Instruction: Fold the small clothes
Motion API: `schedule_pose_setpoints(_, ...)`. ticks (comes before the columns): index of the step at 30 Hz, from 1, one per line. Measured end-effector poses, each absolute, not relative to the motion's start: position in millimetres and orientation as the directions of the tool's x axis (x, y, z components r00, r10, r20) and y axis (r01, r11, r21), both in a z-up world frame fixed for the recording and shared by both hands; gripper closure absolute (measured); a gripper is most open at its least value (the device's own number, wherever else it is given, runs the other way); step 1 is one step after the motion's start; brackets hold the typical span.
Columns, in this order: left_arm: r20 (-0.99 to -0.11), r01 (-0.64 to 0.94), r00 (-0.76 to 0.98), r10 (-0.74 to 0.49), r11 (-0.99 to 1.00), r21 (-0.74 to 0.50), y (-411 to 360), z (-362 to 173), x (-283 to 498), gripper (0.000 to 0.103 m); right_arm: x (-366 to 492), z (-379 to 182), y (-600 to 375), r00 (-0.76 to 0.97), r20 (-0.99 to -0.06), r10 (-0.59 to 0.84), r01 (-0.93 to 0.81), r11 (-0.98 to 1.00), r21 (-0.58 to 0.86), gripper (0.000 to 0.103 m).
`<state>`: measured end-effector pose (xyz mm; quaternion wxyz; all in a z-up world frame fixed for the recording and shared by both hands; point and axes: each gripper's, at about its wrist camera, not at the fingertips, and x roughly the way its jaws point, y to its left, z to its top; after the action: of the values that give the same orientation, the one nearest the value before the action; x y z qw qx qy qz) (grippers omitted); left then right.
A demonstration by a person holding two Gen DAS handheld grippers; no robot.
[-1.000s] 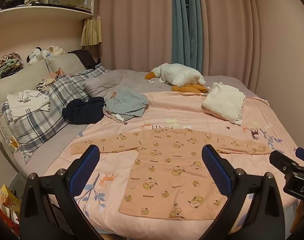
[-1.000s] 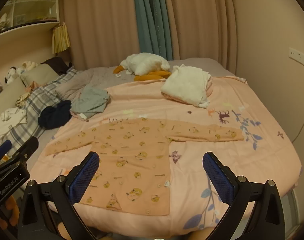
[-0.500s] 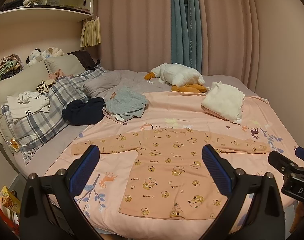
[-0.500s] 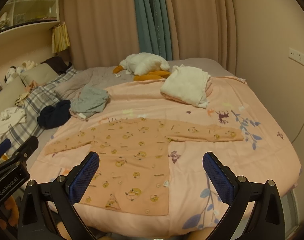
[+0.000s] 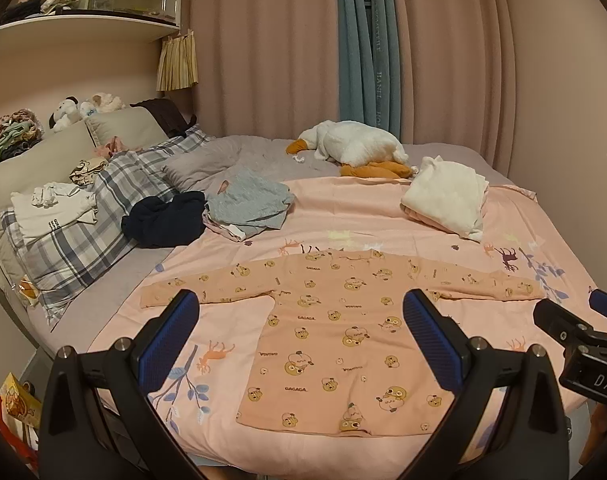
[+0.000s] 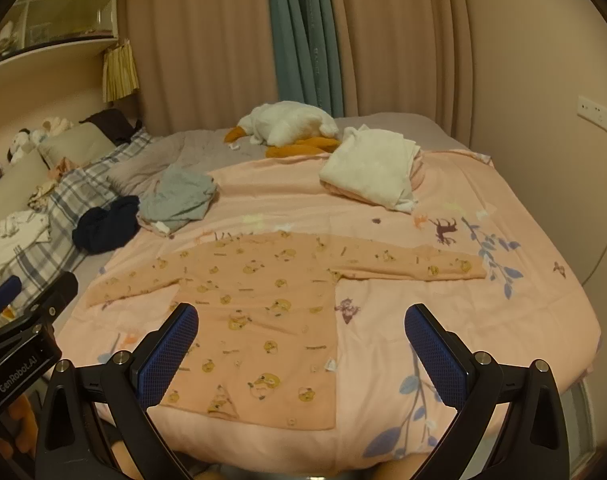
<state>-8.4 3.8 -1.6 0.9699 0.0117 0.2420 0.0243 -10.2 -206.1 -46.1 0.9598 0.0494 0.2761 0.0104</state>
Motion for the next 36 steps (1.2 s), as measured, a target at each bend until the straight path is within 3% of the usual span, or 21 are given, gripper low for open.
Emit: schedule_pose_setpoints(36,-0.487,-0.029,0.873,0.042,0.999,0.033,-0.4,-5.9,0.8,0.001,-2.2,-45.0,-202.0,0.84,-0.542,0.021,0.027,0.996,0.081,0.0)
